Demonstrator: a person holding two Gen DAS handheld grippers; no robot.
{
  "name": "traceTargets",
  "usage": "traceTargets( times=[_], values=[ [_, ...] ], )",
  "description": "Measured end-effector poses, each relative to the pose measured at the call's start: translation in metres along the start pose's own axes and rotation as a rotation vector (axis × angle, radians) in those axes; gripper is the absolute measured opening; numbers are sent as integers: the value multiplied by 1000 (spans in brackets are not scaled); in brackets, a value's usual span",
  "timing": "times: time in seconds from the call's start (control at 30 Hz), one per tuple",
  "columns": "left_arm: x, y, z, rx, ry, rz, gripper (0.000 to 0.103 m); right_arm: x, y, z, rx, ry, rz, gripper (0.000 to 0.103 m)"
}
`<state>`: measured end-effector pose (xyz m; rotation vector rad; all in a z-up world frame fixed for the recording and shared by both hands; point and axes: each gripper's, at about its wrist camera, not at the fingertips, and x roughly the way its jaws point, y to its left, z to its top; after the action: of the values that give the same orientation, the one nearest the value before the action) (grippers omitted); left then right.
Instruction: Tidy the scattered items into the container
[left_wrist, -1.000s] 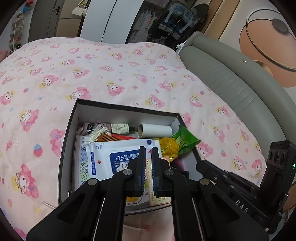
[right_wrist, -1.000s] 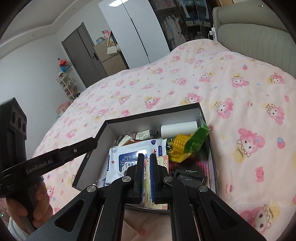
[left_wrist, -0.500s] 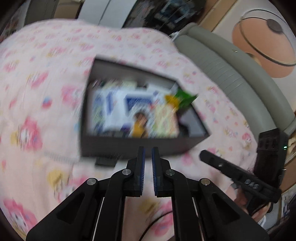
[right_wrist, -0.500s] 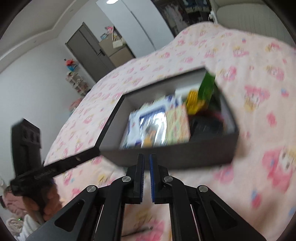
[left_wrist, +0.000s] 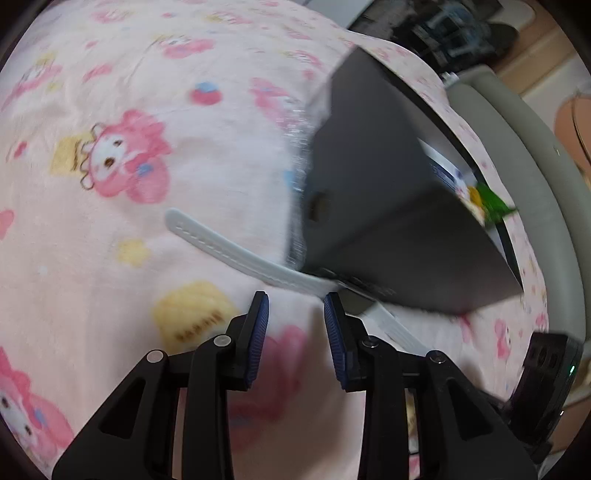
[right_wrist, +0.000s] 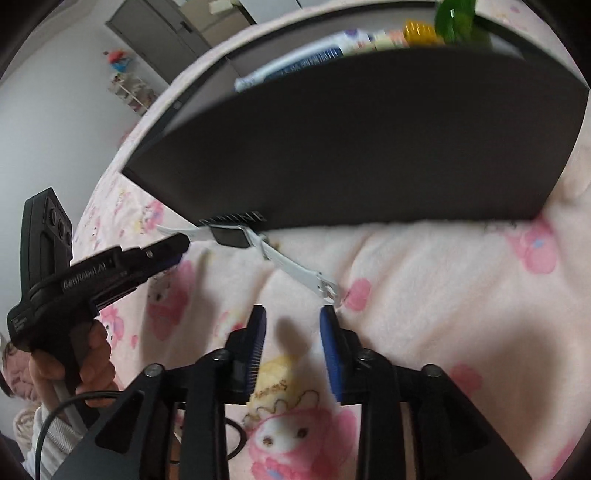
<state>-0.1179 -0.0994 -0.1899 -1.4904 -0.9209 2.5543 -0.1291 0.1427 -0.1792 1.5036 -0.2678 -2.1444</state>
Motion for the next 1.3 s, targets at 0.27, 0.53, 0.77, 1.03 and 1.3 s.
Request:
traceTargets(
  times=[0.27, 0.53, 0.77, 1.03, 1.3],
  values=[
    [9, 19, 3, -53, -50, -90, 30, 15, -12, 13, 82, -57, 28, 34],
    [-18, 19, -5, 5, -130, -167, 6, 5, -9, 17, 83, -112, 68, 24],
    [-1, 43, 5, -117, -47, -201, 29, 27, -13, 15, 121, -23, 51, 34],
    [-11, 24, 9, -22, -105, -163, 6, 35, -32, 25, 264, -161, 97, 39],
    [-47, -12, 2, 88, -162, -182, 2, 6, -4, 21, 126, -233, 45, 2]
  ],
)
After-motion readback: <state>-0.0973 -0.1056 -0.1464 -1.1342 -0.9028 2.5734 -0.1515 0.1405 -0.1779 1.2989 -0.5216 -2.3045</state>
